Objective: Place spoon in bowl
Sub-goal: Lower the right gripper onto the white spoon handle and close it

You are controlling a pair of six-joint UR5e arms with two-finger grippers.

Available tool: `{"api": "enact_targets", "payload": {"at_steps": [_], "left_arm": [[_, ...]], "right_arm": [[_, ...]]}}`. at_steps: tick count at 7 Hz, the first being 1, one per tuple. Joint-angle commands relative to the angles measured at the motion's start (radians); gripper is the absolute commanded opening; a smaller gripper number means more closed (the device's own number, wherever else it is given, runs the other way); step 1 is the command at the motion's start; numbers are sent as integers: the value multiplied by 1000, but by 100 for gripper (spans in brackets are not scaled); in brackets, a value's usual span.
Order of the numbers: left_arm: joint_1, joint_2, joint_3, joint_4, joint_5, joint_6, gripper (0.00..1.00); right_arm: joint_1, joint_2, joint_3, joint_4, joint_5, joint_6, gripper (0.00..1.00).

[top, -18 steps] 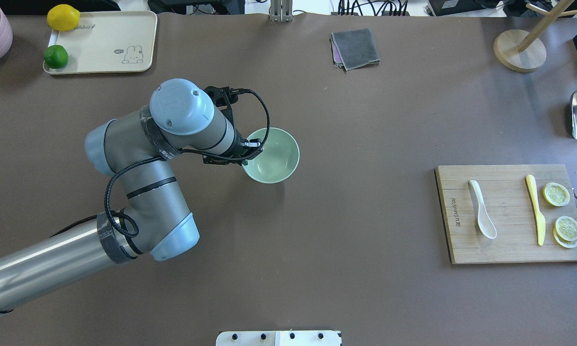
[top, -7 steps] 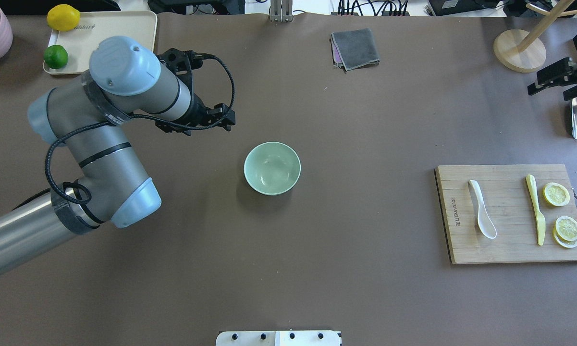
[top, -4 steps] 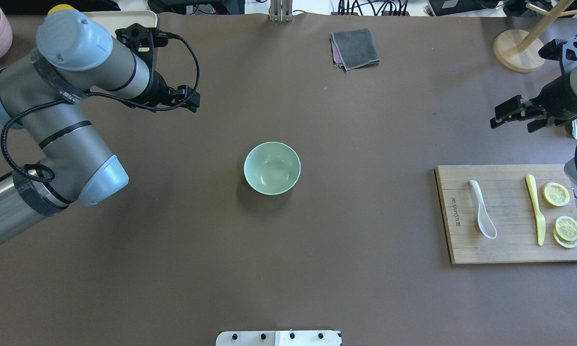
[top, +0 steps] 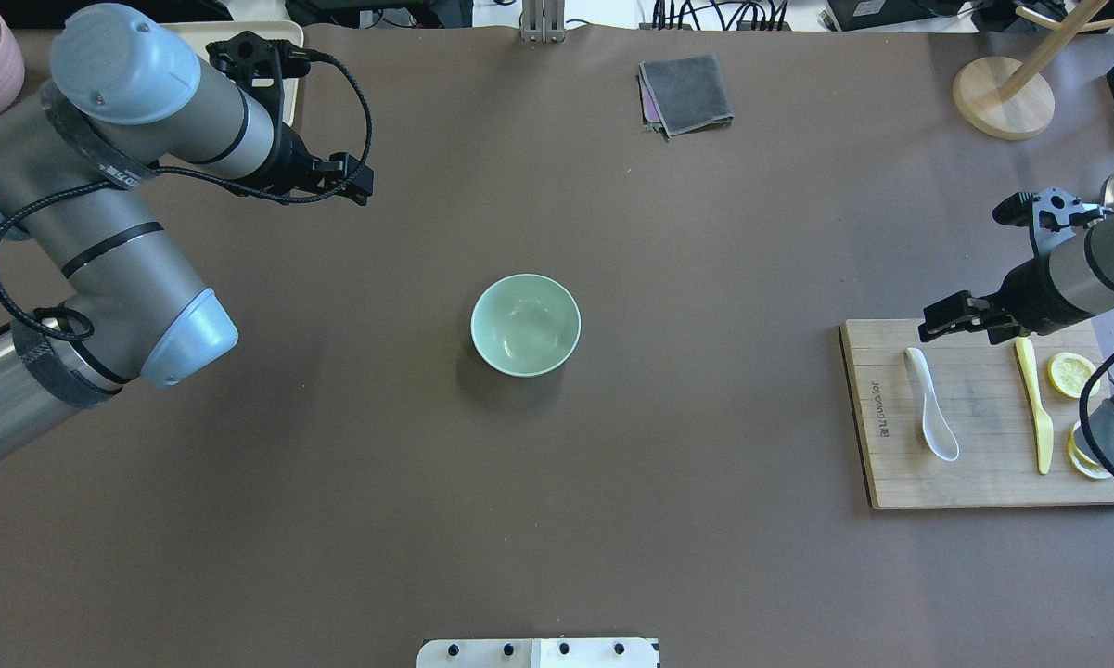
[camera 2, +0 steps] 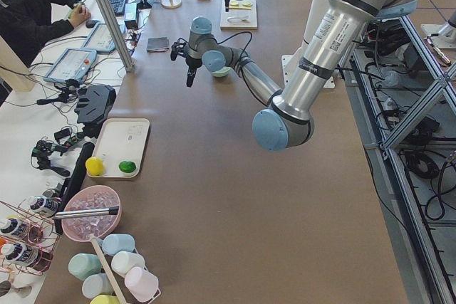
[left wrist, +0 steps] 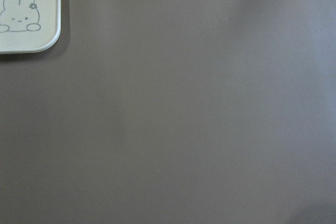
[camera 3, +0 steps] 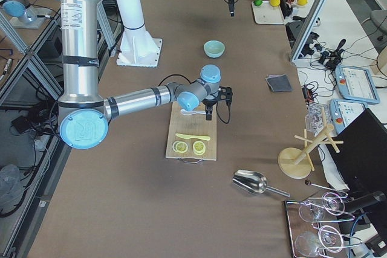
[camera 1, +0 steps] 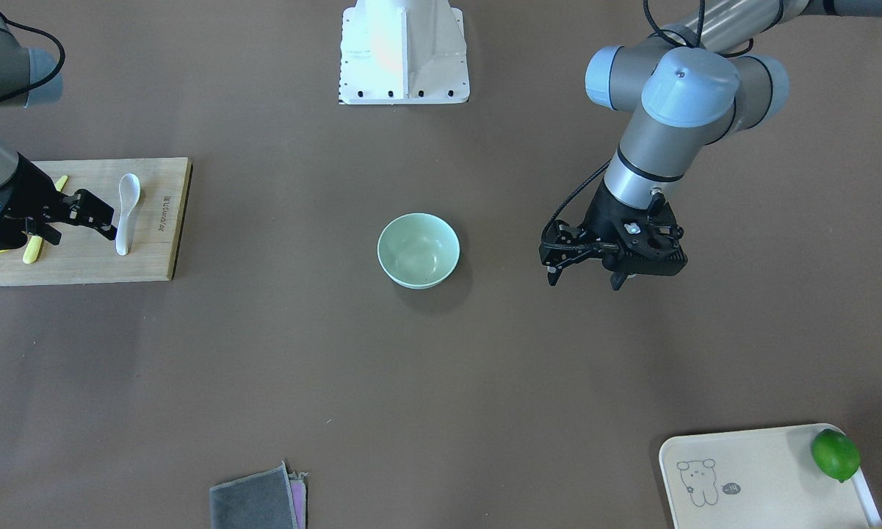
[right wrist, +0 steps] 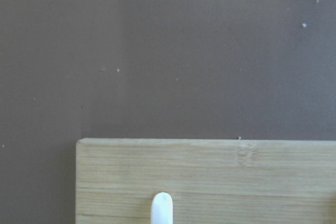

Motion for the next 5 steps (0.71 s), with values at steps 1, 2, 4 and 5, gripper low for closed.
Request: {"api": "enact_targets", "payload": {"at_steps": [1,2,4,5], "left_arm": [[-1,1,-6,-2,-4,40,98],[1,1,-5,-3,-2,42,98],[-1,2,-2,-3,1,44,98],[-1,2,-2,-3,1,44,98]], "right_arm": [[-84,-27,-11,79,-32,40,100],[-100,-27,-18,77,-76,62,100],[-102,-13,-38,79,-76,67,93],[-102,-13,-40,79,-78,73,85]]}}
